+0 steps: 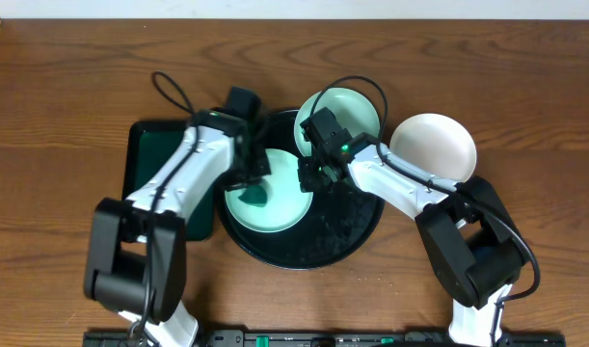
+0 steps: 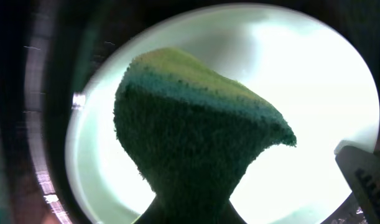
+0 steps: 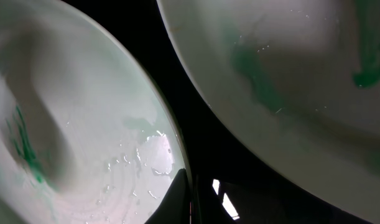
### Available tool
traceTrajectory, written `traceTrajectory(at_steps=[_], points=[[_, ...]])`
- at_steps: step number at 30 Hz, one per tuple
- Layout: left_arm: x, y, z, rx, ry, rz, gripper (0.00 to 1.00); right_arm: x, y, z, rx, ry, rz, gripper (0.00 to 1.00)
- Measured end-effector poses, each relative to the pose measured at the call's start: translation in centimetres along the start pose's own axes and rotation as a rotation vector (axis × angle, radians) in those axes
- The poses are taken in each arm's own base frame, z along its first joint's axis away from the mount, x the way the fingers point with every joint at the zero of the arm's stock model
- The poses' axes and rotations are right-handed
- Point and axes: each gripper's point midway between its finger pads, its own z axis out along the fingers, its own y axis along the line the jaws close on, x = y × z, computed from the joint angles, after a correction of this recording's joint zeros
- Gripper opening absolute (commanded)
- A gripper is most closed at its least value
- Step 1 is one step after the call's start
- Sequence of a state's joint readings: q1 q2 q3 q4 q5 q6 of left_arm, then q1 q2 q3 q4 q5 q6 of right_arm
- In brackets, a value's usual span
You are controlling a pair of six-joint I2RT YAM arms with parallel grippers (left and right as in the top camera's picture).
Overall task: Clean dirty plates on tray and stack at the side
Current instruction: 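Move sponge with left gripper onto the green plate, then scrub green plate with sponge while right gripper holds its rim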
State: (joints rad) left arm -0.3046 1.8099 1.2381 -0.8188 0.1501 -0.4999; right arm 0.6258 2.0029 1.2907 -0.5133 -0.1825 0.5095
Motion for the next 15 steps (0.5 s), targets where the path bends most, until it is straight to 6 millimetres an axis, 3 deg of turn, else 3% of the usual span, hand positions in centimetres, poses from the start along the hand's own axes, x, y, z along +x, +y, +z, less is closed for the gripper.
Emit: traceTrajectory(at_steps=[3, 9, 15], points=[[0.4, -0.6, 1.2, -0.030, 0.003, -0.016, 0.07, 0.0, 0.0, 0.0, 0.000, 0.000, 0.000, 0.01], [1.1, 1.1, 4.1, -0.135, 0.039, -0.130, 0.07, 0.0, 0.0, 0.0, -0.001, 0.000, 0.003, 0.01], [0.4, 0.7, 4.2, -0.119, 0.013, -0.117, 0.07, 0.0, 0.1, 0.0, -0.001, 0.000, 0.002, 0.01]])
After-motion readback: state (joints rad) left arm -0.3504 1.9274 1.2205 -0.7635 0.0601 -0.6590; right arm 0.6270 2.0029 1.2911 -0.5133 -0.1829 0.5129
